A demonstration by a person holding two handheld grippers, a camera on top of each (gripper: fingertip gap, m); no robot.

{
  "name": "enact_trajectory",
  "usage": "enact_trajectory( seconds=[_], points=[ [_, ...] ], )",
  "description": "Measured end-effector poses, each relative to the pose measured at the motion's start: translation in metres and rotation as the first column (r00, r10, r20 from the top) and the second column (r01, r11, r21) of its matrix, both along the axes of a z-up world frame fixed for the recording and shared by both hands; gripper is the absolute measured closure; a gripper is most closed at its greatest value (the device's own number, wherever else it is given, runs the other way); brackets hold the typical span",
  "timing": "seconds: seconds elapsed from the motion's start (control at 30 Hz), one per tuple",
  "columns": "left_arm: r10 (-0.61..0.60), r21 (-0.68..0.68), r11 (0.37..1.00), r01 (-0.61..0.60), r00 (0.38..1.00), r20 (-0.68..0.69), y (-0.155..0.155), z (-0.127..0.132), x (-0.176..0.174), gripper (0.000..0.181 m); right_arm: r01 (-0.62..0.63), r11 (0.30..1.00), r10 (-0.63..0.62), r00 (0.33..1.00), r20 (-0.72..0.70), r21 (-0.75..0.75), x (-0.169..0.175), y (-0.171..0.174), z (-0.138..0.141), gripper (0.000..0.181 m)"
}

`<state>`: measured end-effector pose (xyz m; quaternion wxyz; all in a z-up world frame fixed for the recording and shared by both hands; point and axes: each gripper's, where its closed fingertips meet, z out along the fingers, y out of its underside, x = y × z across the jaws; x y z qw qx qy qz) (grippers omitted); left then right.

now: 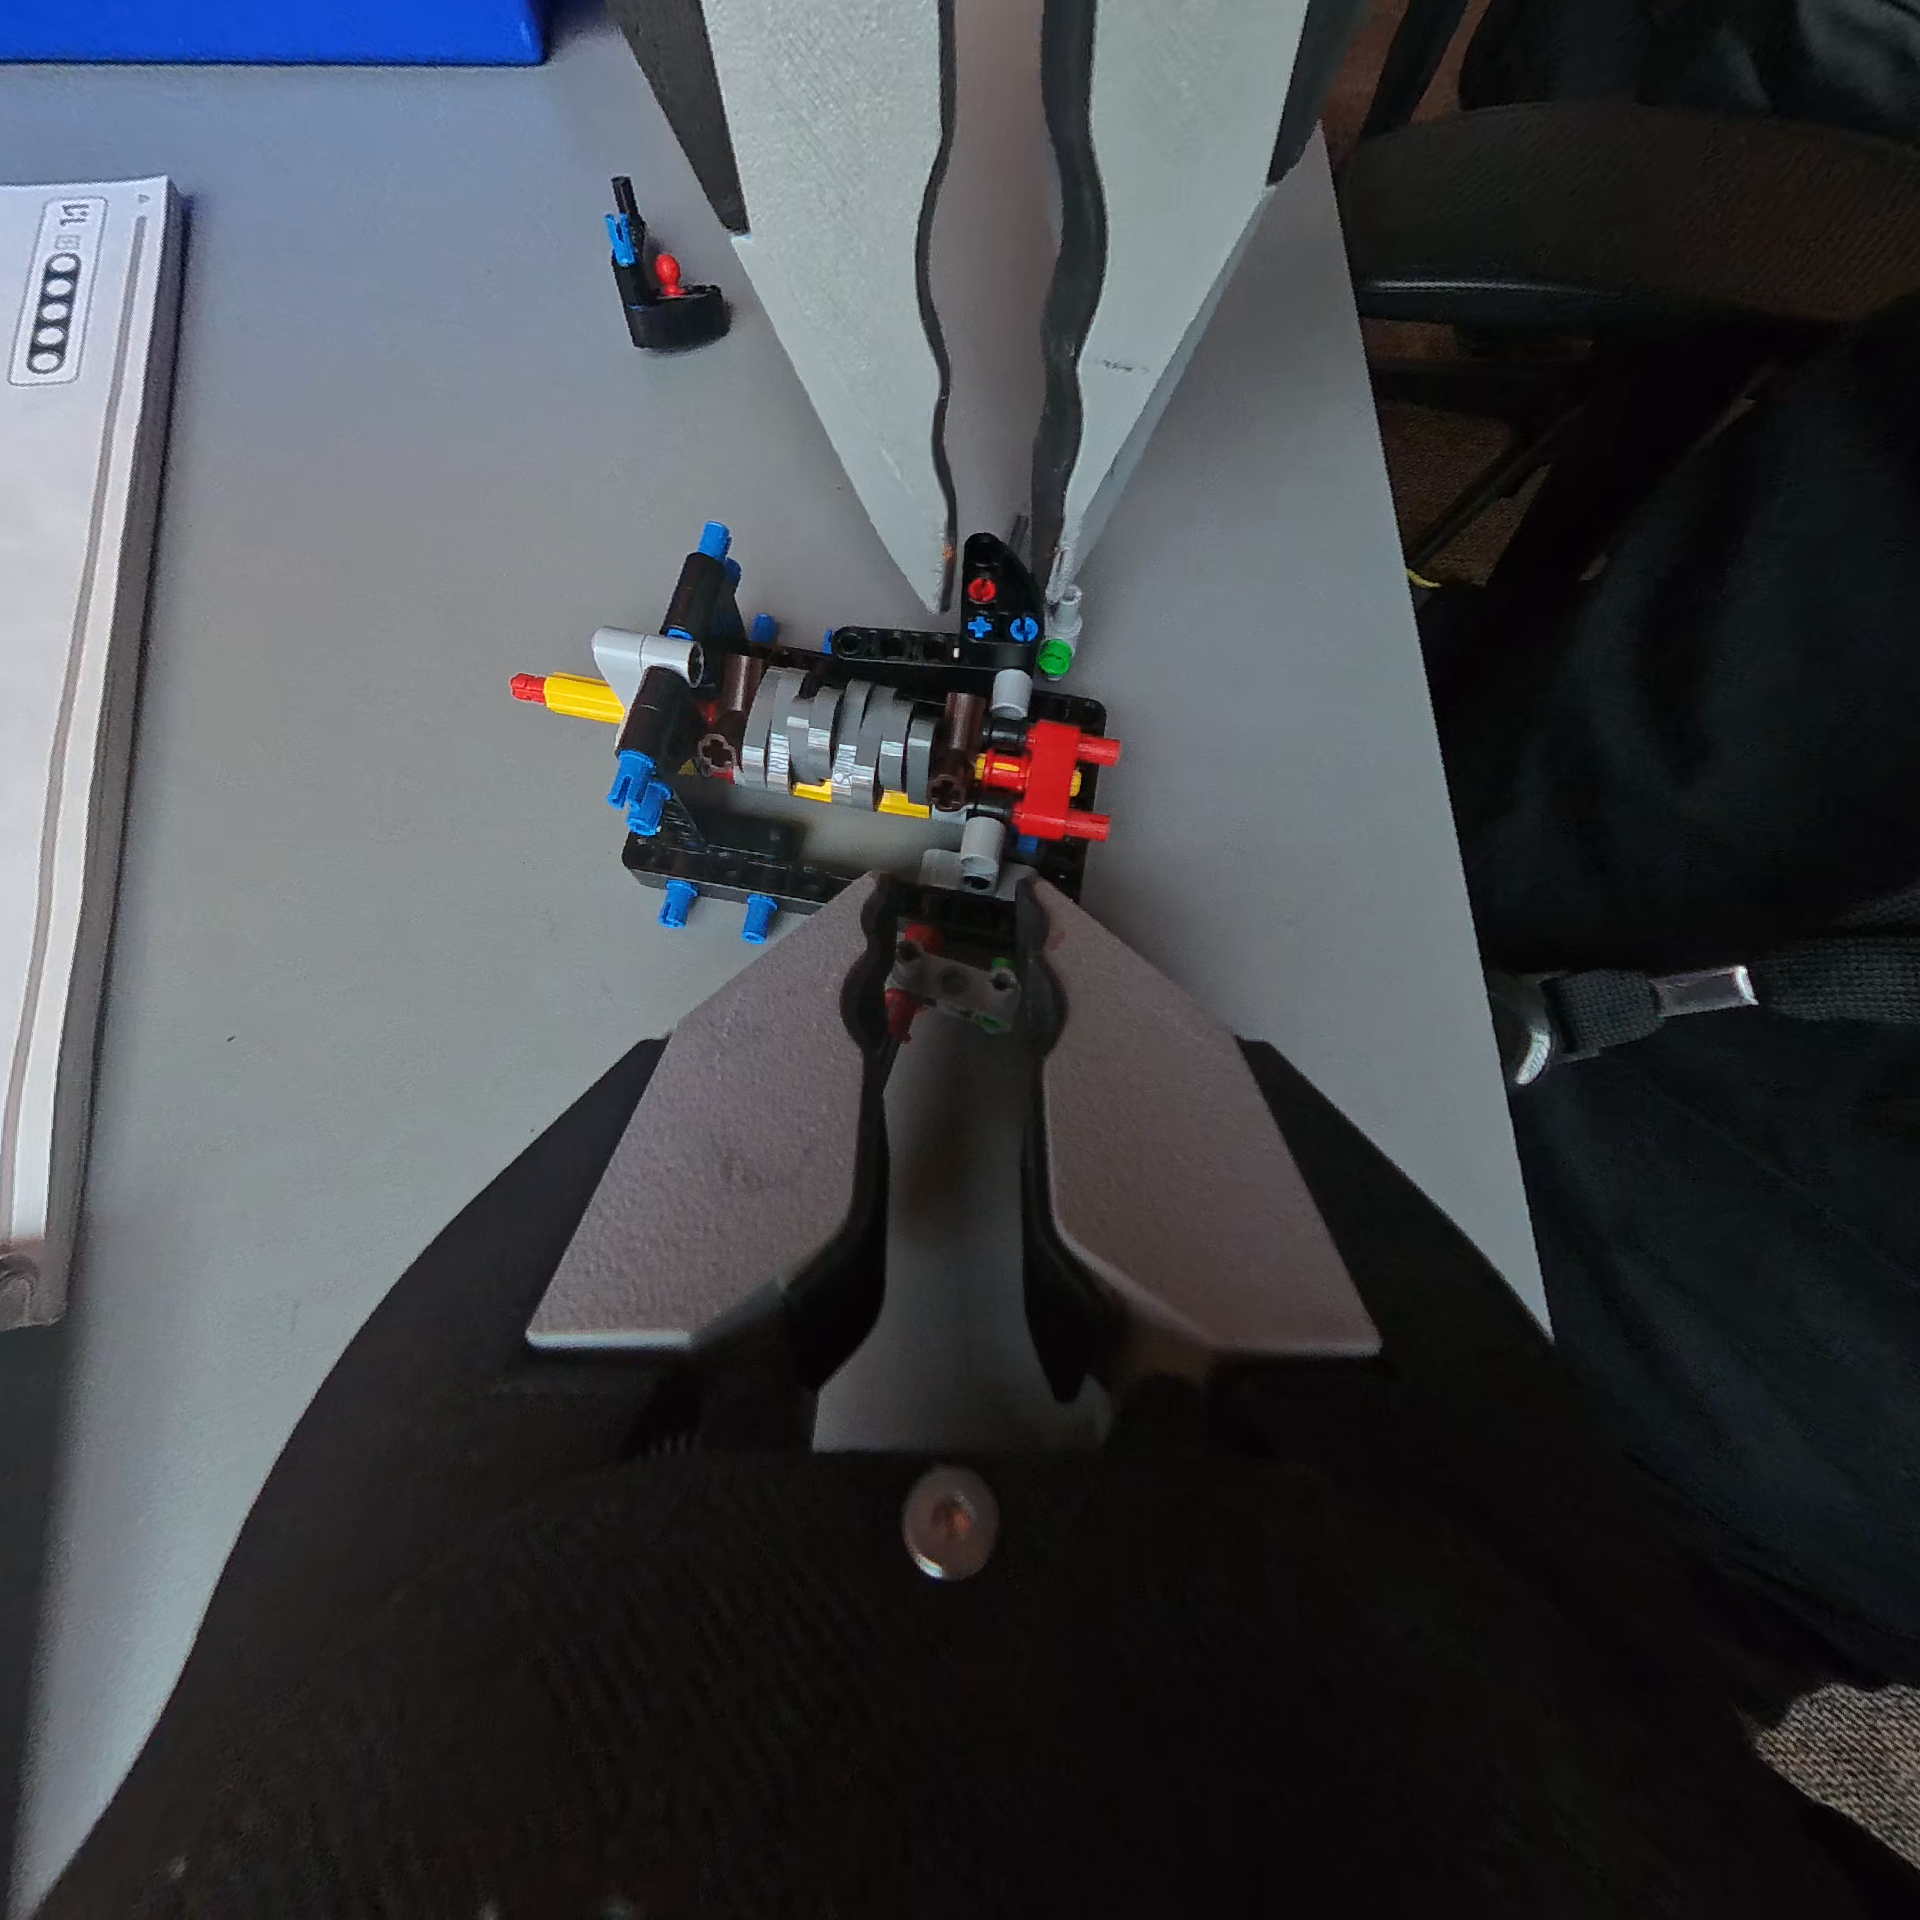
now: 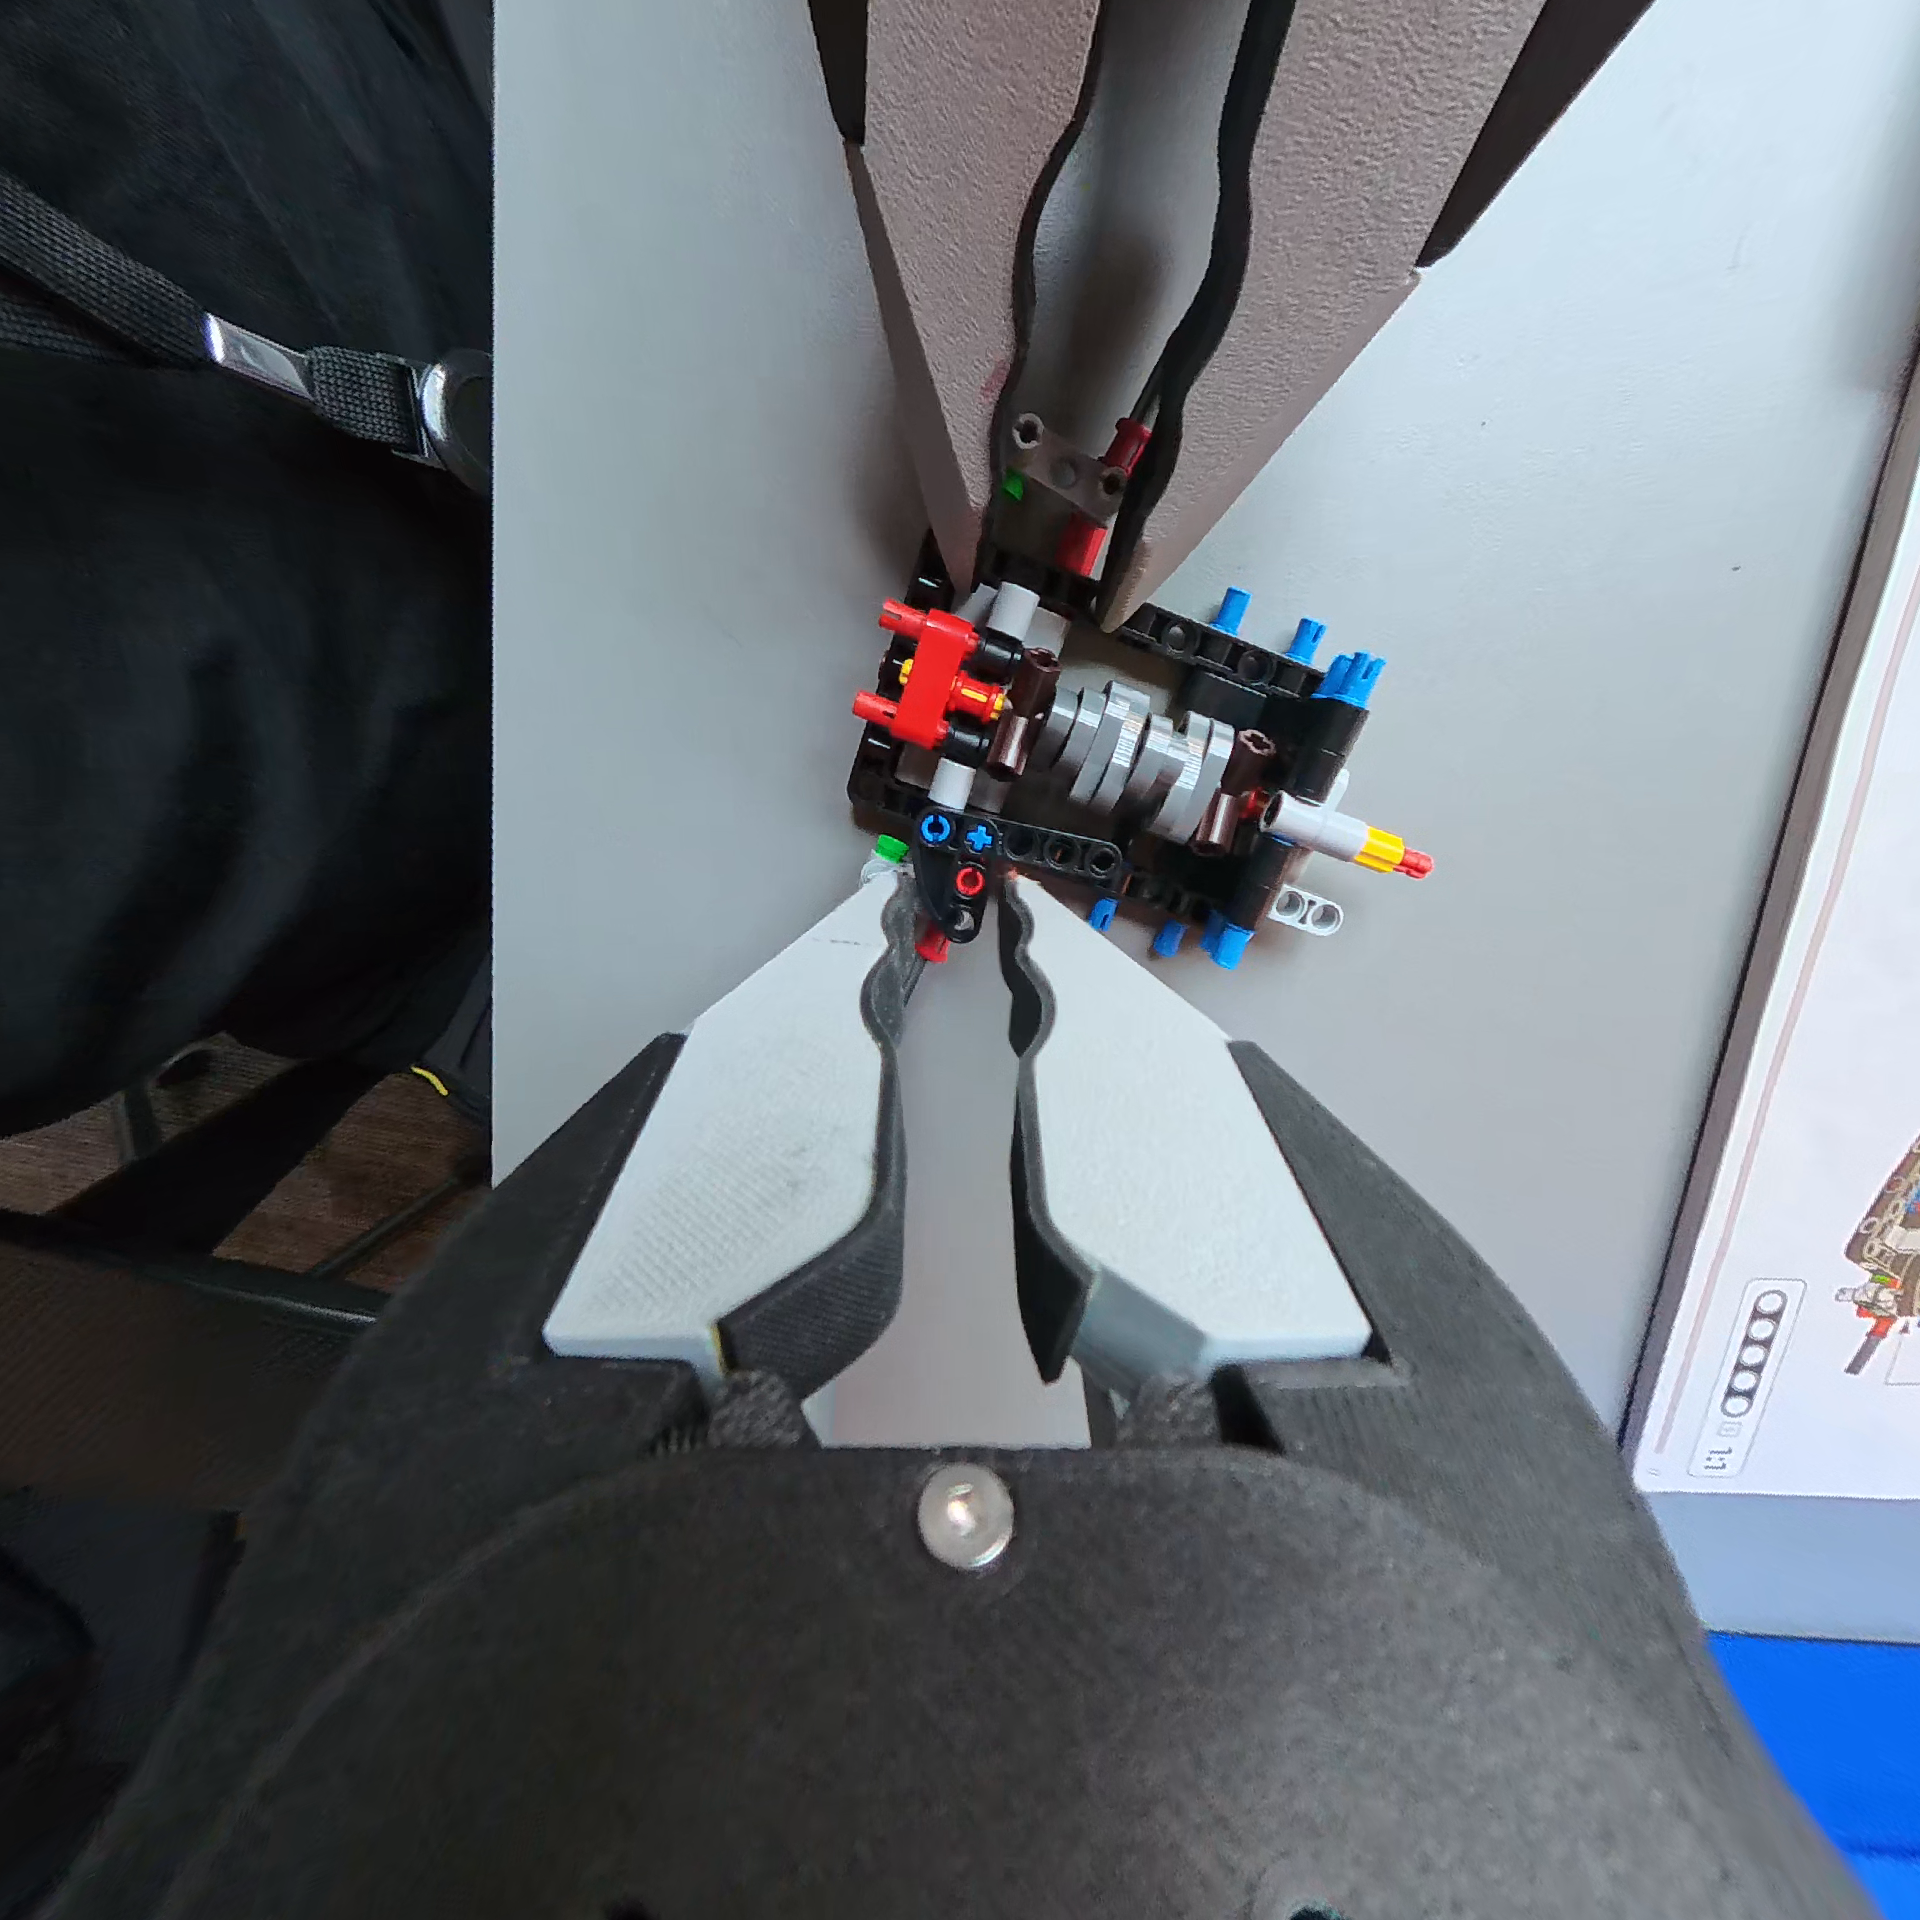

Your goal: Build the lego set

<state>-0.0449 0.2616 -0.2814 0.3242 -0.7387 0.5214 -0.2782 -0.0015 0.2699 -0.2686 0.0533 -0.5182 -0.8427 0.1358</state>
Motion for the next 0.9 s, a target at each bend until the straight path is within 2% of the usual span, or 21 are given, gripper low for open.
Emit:
enact_trajectory(
  seconds=[0.67,0.9],
  points=[
    [0.001,0.002,1.000,-0.001,1.000,0.000,0.0000,0.0002,0.0000,0.162,0.038,0.998,-0.037,0.999,-0.014,0.041,-0.0056,-0.0022,0.0017,0.169],
    [0.017,0.007,1.000,-0.017,1.000,0.004,0.0020,0.0011,-0.0006,0.163,0.169,0.986,-0.169,0.986,0.002,0.001,-0.0058,-0.0022,0.0006,0.169]
  ],
)
